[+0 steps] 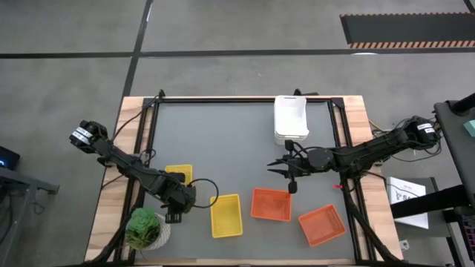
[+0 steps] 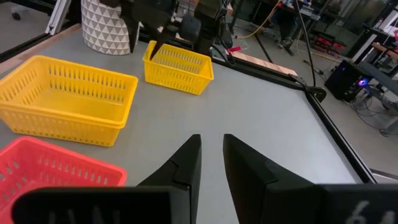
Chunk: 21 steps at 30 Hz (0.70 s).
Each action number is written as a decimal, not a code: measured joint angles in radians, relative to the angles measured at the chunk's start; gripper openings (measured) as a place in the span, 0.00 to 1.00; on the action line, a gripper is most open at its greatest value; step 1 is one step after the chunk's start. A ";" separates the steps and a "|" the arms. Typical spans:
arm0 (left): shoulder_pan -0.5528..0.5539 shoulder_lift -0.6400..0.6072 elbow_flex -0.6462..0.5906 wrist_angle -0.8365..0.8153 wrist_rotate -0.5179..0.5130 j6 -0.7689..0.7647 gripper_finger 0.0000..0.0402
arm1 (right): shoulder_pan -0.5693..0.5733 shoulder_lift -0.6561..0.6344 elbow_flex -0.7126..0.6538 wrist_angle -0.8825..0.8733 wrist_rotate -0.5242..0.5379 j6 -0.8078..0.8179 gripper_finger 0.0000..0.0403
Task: Stack baskets by color
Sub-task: Stack the left yellow bin on top of the right yellow bin
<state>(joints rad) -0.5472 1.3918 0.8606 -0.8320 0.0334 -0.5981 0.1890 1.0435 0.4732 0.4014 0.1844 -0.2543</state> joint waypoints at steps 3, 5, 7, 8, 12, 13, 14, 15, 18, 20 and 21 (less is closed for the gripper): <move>0.000 0.000 -0.023 0.012 -0.014 0.007 0.36 | 0.000 0.000 0.000 0.000 0.000 0.000 0.15; 0.000 0.000 -0.036 0.015 -0.028 0.005 0.28 | 0.000 0.000 0.000 0.000 0.000 0.000 0.15; 0.001 0.000 -0.047 0.015 -0.038 0.004 0.20 | 0.000 0.000 0.000 0.000 0.000 0.000 0.15; 0.001 0.000 -0.050 0.020 -0.040 0.003 0.15 | 0.000 0.000 0.000 0.000 0.000 0.000 0.15; 0.002 0.000 -0.050 0.028 -0.048 -0.006 0.02 | 0.000 0.000 0.000 0.000 0.000 0.005 0.15; 0.002 0.000 -0.046 0.028 -0.057 -0.007 0.02 | 0.000 0.000 0.000 0.000 0.000 0.005 0.15; 0.002 0.000 -0.040 0.028 -0.070 -0.006 0.02 | 0.000 0.000 0.000 0.000 0.000 0.005 0.15; 0.002 0.000 -0.033 0.029 -0.078 -0.006 0.01 | 0.000 0.000 0.000 0.000 0.000 0.005 0.15; 0.002 0.000 -0.005 0.020 -0.094 -0.006 0.00 | 0.000 0.000 0.000 0.000 0.000 0.009 0.15; 0.002 0.000 0.030 0.009 -0.099 -0.006 0.00 | 0.000 0.000 0.000 0.000 0.000 0.014 0.15; 0.002 0.000 0.048 0.004 -0.100 -0.006 0.00 | 0.000 0.000 0.000 0.000 0.000 0.020 0.15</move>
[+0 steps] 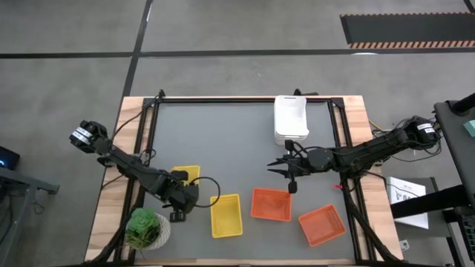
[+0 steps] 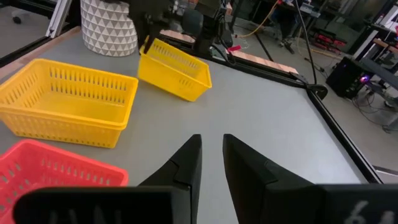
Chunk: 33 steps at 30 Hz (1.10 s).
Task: Stack baskets by color
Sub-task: Stack the left yellow bin on top of the right yellow bin
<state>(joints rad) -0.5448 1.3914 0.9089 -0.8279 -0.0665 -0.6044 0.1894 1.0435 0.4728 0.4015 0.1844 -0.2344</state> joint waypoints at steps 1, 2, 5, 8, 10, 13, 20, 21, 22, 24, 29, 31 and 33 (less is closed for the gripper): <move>0.000 0.000 0.019 -0.008 -0.001 -0.001 0.00 | 0.000 0.000 0.000 0.000 0.000 0.003 0.14; 0.001 0.000 0.043 -0.024 -0.002 -0.007 0.00 | 0.000 0.000 0.000 0.000 0.000 0.007 0.14; 0.001 0.000 0.133 -0.093 -0.017 -0.050 0.00 | 0.000 0.000 0.000 0.000 0.000 0.014 0.13; 0.001 0.001 0.232 -0.163 -0.024 -0.095 0.00 | 0.000 0.000 0.000 0.000 0.000 0.015 0.13; 0.001 0.001 0.297 -0.177 -0.039 -0.119 0.00 | 0.000 0.000 0.000 0.000 0.000 0.015 0.13; -0.005 0.001 0.380 -0.174 -0.068 -0.123 0.00 | 0.000 0.000 0.000 0.000 0.000 0.017 0.13; -0.030 0.070 0.506 -0.091 -0.125 -0.085 0.00 | 0.007 0.000 0.000 -0.006 -0.008 0.018 0.13; -0.036 0.091 0.525 -0.088 -0.125 -0.074 0.00 | 0.010 0.000 0.000 -0.006 -0.008 0.017 0.13; -0.041 0.113 0.542 -0.090 -0.125 -0.072 0.00 | 0.011 0.000 0.000 -0.006 -0.008 0.016 0.13; -0.049 0.168 0.583 -0.101 -0.125 -0.070 0.00 | 0.013 0.000 0.000 -0.006 -0.008 0.016 0.13; -0.072 0.292 0.689 -0.121 -0.122 -0.070 0.00 | 0.023 0.000 0.000 -0.006 -0.008 0.016 0.13; -0.081 0.334 0.734 -0.143 -0.120 -0.070 0.00 | 0.029 0.000 0.000 -0.005 -0.008 0.017 0.13; -0.088 0.369 0.776 -0.142 -0.118 -0.069 0.00 | 0.039 0.000 0.000 -0.005 -0.008 0.016 0.13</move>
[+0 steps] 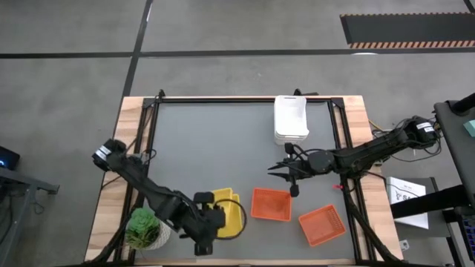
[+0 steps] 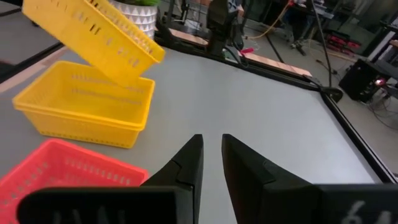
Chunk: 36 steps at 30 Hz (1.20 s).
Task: Stack baskets by color
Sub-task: Stack the left yellow bin on top of the right yellow bin
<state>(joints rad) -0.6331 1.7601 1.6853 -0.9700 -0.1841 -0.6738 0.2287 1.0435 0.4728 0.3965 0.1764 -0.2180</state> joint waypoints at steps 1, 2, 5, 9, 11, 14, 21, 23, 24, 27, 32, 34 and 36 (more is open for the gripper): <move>-0.002 0.014 0.018 -0.002 0.001 0.000 0.00 | 0.007 0.000 0.000 0.000 0.000 0.000 0.13; -0.003 0.028 0.032 -0.007 0.001 0.000 0.00 | 0.014 0.000 0.000 0.000 0.000 0.000 0.13; -0.003 0.061 0.047 -0.007 0.001 -0.001 0.00 | 0.037 0.000 0.000 -0.001 0.000 0.000 0.13; -0.002 0.082 0.040 -0.006 -0.001 -0.002 0.00 | 0.073 0.000 0.000 -0.002 0.000 0.002 0.13; -0.001 0.084 0.032 0.018 -0.008 -0.001 0.00 | 0.091 0.000 0.000 -0.002 0.000 0.002 0.13; 0.003 0.084 0.010 0.064 -0.029 -0.002 0.00 | 0.116 0.000 0.000 -0.002 0.000 0.011 0.13; 0.023 0.084 -0.046 0.076 -0.053 -0.033 0.12 | 0.157 0.000 0.000 0.006 0.008 0.017 0.13; 0.028 0.084 -0.064 0.076 -0.057 -0.035 0.18 | 0.159 0.000 0.000 0.006 0.008 0.017 0.13; 0.030 0.084 -0.072 0.077 -0.057 -0.035 0.21 | 0.160 0.000 0.000 0.006 0.008 0.018 0.13; 0.030 0.084 -0.081 0.078 -0.057 -0.034 0.31 | 0.159 0.000 0.000 0.006 0.008 0.017 0.13; 0.030 0.075 -0.074 0.078 -0.007 -0.026 0.42 | 0.159 0.000 0.000 0.005 0.008 0.021 0.13; 0.030 0.063 -0.067 0.081 0.018 -0.007 0.45 | 0.159 0.000 0.000 0.005 0.008 0.025 0.13; 0.028 0.051 -0.067 0.081 0.018 0.015 0.47 | 0.159 0.000 0.000 0.005 0.008 0.026 0.13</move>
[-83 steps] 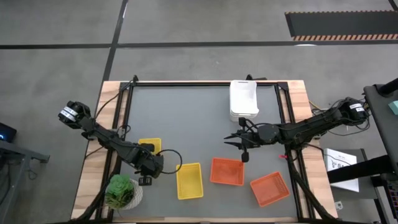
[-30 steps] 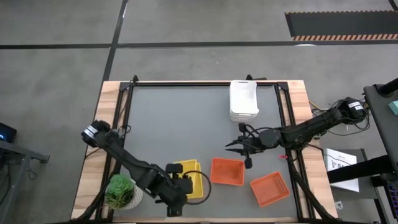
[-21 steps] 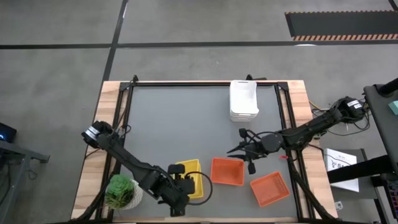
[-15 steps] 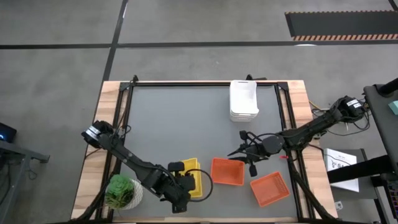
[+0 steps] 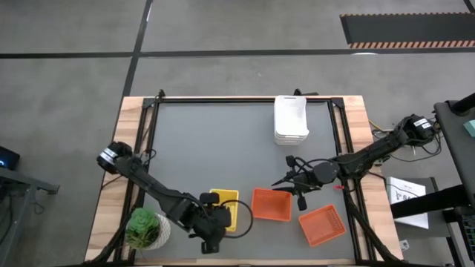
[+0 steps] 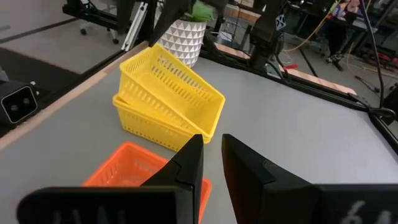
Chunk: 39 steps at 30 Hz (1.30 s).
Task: Stack baskets by color
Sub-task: Stack the left yellow bin on top of the right yellow bin
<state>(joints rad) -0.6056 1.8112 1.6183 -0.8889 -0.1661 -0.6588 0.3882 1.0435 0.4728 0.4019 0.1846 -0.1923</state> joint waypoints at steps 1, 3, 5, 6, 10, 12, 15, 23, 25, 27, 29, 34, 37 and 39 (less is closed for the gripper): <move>0.000 -0.005 -0.002 0.003 -0.003 0.012 0.47 | 0.000 0.000 0.000 0.000 0.000 0.001 0.13; -0.001 -0.008 -0.005 0.000 -0.033 0.047 0.47 | 0.000 0.000 0.000 0.000 0.000 0.002 0.13; -0.006 -0.009 -0.005 0.011 -0.102 0.108 0.46 | 0.000 0.000 0.000 -0.001 0.000 0.010 0.13; -0.012 -0.010 -0.008 0.017 -0.135 0.136 0.45 | 0.000 0.000 0.000 -0.002 0.000 0.013 0.13; -0.018 -0.013 -0.052 0.056 -0.158 0.166 0.36 | 0.000 0.000 -0.002 -0.003 0.000 0.021 0.13; -0.018 -0.020 -0.103 0.124 -0.156 0.169 0.30 | 0.000 0.000 -0.003 -0.003 0.000 0.020 0.13; -0.011 -0.043 -0.192 0.241 -0.153 0.168 0.21 | 0.000 0.000 -0.003 -0.003 0.000 0.020 0.13; -0.011 -0.114 -0.381 0.490 -0.153 0.168 0.03 | 0.000 0.000 -0.003 -0.002 0.000 0.019 0.13; -0.011 -0.129 -0.388 0.488 -0.157 0.169 0.01 | 0.000 0.000 -0.003 -0.001 0.000 0.019 0.13; -0.011 -0.131 -0.388 0.489 -0.163 0.181 0.00 | 0.000 0.000 -0.003 -0.001 0.000 0.021 0.13; -0.011 -0.131 -0.389 0.488 -0.174 0.197 0.00 | 0.000 0.000 -0.003 -0.001 0.000 0.023 0.13; -0.010 -0.131 -0.417 0.506 -0.183 0.194 0.00 | 0.000 0.000 -0.003 -0.001 0.000 0.025 0.13; -0.010 -0.137 -0.482 0.621 -0.182 0.194 0.00 | 0.000 0.000 -0.003 -0.002 0.000 0.025 0.13; -0.010 -0.146 -0.531 0.703 -0.177 0.194 0.00 | 0.000 0.000 -0.003 -0.001 0.000 0.025 0.13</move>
<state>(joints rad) -0.6151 1.6649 1.0871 -0.1858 -0.3435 -0.4648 0.3885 1.0435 0.4694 0.4007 0.1844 -0.1673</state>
